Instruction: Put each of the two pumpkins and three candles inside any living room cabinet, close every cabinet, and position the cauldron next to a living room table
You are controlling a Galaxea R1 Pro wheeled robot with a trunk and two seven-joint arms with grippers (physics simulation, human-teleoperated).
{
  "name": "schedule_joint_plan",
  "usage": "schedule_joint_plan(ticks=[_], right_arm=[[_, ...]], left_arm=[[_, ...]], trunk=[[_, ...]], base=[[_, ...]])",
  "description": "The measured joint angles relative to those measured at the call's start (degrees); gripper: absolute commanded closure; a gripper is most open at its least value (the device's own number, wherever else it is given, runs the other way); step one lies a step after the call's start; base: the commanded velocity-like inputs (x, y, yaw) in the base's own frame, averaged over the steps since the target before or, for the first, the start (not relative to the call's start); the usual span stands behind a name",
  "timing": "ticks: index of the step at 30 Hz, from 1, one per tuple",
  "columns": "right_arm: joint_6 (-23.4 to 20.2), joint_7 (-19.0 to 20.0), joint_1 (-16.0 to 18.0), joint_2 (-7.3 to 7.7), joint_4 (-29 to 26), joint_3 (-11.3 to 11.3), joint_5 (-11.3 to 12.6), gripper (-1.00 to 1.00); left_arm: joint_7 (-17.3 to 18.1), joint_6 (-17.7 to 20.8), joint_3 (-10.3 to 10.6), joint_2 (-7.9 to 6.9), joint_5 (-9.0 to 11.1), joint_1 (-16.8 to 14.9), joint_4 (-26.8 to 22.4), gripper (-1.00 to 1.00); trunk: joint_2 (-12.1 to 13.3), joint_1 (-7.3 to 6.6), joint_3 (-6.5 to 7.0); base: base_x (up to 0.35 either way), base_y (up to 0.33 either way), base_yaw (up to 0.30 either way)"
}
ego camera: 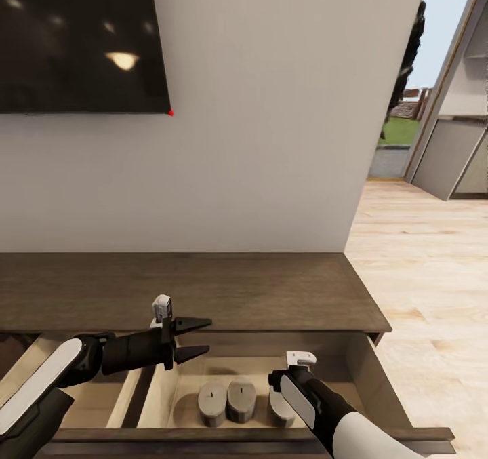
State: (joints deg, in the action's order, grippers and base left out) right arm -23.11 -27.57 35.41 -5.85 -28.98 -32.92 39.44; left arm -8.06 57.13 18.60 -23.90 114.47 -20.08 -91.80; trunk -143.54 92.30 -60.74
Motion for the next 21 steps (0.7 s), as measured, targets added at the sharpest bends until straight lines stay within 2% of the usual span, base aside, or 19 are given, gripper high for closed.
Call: schedule_joint_plan(ticks=[21], right_arm=[[-0.84, 0.0, 0.02, 0.01, -0.13, 0.0, 0.67, -1.0]], left_arm=[[-0.34, -0.21, 0.07, 0.03, 0.09, 0.0, 1.08, -1.0]], trunk=[[0.28, -0.54, 4.66]], base=[[0.0, 0.0, 0.0]])
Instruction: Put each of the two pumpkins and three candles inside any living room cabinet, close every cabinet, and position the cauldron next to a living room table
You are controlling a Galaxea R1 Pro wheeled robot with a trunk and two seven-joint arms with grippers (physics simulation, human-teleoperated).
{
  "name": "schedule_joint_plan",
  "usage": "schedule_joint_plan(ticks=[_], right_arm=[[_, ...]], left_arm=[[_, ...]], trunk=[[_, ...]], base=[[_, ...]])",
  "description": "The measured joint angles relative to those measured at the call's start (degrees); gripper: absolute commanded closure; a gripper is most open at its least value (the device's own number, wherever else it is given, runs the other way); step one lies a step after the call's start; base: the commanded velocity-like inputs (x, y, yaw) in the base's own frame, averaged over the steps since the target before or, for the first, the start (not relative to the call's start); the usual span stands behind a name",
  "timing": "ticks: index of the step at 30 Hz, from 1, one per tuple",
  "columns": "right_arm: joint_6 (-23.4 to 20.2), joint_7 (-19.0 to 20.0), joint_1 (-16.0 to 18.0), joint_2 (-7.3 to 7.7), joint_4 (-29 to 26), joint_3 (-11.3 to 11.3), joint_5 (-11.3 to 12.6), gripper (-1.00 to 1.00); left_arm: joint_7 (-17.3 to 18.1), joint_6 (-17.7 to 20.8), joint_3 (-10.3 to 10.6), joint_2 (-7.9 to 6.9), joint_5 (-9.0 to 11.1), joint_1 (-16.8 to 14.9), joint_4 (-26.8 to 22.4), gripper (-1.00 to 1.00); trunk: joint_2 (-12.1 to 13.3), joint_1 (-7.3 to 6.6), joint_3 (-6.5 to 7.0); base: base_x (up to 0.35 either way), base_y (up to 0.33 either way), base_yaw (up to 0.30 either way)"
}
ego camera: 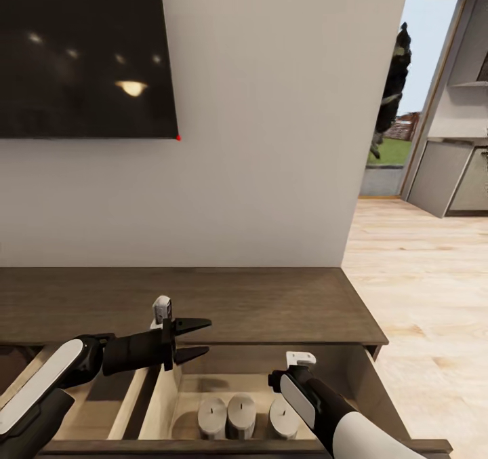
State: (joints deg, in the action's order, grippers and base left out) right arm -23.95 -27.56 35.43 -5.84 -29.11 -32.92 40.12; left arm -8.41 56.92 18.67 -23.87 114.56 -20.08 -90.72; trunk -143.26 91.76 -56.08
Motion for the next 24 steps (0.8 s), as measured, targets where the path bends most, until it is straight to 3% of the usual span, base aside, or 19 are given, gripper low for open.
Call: schedule_joint_plan(ticks=[3, 24], right_arm=[[-0.04, 0.0, 0.02, -0.01, -0.05, 0.0, 0.07, -1.0], [-0.15, 0.01, 0.02, 0.0, -0.6, 0.07, 0.19, -1.0]], left_arm=[[-0.01, 0.0, 0.0, 0.0, 0.0, 0.0, 0.03, -1.0], [-0.2, -0.09, -0.08, 0.09, -0.05, 0.0, 0.05, -1.0]], trunk=[[0.04, -0.08, 0.67], [8.45, -4.66, 4.44]], base=[[0.0, 0.0, 0.0], [-0.062, 0.004, 0.0]])
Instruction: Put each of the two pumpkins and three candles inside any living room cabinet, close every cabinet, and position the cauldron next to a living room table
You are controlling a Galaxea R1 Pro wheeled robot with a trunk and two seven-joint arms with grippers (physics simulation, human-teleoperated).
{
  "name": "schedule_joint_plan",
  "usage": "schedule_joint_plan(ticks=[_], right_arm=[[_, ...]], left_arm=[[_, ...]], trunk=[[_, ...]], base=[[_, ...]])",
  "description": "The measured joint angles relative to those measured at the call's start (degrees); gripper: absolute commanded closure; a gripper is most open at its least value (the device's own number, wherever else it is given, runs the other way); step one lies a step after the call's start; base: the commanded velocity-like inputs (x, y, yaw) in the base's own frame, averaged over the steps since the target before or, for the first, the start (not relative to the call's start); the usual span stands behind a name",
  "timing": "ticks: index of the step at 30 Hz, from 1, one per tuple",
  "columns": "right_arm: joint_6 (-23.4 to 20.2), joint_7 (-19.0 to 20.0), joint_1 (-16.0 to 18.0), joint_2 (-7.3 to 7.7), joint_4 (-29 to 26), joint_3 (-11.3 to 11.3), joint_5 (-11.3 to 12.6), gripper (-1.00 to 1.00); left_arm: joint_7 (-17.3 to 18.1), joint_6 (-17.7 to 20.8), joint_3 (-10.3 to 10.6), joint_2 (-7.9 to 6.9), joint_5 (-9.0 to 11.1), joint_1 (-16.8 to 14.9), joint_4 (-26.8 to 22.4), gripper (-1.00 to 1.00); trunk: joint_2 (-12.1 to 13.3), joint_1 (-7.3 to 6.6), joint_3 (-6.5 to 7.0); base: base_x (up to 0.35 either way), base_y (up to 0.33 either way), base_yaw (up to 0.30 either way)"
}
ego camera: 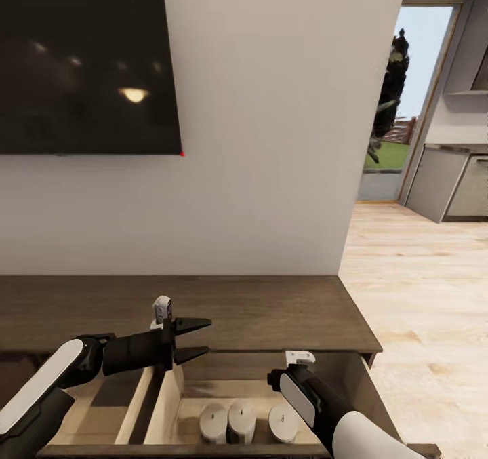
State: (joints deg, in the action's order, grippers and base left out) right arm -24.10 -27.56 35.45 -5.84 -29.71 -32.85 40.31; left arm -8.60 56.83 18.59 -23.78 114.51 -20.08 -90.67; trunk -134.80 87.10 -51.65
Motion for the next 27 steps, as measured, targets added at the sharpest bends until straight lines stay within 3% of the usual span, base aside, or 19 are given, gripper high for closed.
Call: schedule_joint_plan(ticks=[12, 27], right_arm=[[0.0, 0.0, 0.0, 0.02, 0.0, 0.0, 0.0, -1.0], [0.0, 0.0, 0.0, 0.0, -0.17, 0.0, 0.0, -1.0]], left_arm=[[0.0, 0.0, -0.03, 0.0, 0.05, 0.02, 0.0, -1.0], [0.02, 0.0, 0.33, 0.29, -0.03, 0.01, 0.0, -1.0]], trunk=[[4.81, -2.66, 2.16], [10.83, -5.92, 4.85]], base=[[-0.047, 0.007, 0.0], [-0.147, 0.008, 0.0]])
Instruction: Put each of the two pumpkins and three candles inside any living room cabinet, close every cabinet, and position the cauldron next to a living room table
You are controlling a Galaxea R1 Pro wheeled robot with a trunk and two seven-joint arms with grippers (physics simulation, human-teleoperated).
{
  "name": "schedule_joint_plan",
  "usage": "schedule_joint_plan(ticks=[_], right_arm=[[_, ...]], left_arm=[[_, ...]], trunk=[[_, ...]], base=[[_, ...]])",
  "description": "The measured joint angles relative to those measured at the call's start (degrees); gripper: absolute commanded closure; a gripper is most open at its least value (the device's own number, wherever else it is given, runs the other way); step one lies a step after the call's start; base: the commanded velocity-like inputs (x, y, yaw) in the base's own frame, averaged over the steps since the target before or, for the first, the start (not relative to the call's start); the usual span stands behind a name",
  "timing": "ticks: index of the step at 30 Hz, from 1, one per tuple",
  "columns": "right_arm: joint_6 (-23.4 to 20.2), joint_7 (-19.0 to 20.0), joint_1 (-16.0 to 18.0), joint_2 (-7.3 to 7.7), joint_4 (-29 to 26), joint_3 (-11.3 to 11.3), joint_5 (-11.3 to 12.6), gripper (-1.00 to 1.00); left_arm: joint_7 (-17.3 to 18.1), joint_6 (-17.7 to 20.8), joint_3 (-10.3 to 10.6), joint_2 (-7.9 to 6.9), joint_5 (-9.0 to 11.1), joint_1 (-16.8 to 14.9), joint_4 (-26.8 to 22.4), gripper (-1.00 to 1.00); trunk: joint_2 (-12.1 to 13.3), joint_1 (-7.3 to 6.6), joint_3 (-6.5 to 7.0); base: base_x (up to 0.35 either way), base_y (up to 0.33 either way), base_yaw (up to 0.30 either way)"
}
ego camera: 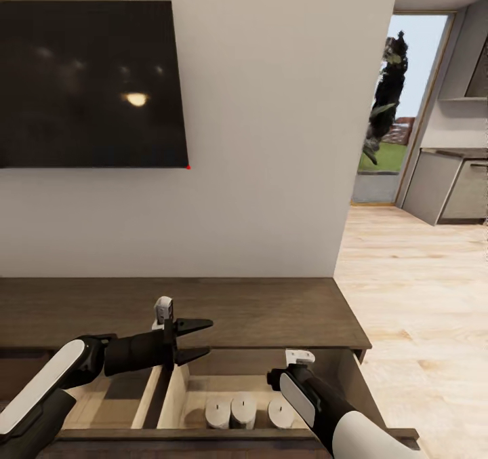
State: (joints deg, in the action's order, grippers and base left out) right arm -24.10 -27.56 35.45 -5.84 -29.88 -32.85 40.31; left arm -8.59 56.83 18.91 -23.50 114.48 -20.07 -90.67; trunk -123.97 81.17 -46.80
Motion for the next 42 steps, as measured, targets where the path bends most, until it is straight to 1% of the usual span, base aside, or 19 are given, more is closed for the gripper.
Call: schedule_joint_plan(ticks=[7, 23, 35, 42], right_arm=[[0.0, 0.0, 0.0, 0.04, 0.0, 0.0, 0.0, -1.0], [0.0, 0.0, -0.03, 0.07, 0.06, 0.0, 0.0, -1.0], [0.0, 0.0, -0.01, 0.06, 0.0, 0.0, 0.0, -1.0], [0.0, 0.0, -0.01, 0.03, 0.01, 0.0, 0.0, -1.0]], left_arm=[[-0.01, 0.0, -0.06, -0.01, -0.01, -0.01, 0.0, -1.0], [-0.1, -0.04, 0.1, 0.04, -0.01, -0.01, 0.0, -1.0], [-0.17, -0.04, -0.3, -0.02, -0.01, 0.0, 0.0, -1.0], [-0.19, -0.01, -0.47, -0.02, 0.03, -0.01, 0.0, -1.0]], trunk=[[2.81, -1.56, 1.26], [9.22, -5.08, 4.13], [14.04, -7.72, 6.29], [16.85, -9.22, 7.54]], base=[[-0.076, 0.0, 0.0], [-0.002, 0.0, 0.0], [-0.002, 0.0, 0.0], [-0.215, 0.0, 0.0]])
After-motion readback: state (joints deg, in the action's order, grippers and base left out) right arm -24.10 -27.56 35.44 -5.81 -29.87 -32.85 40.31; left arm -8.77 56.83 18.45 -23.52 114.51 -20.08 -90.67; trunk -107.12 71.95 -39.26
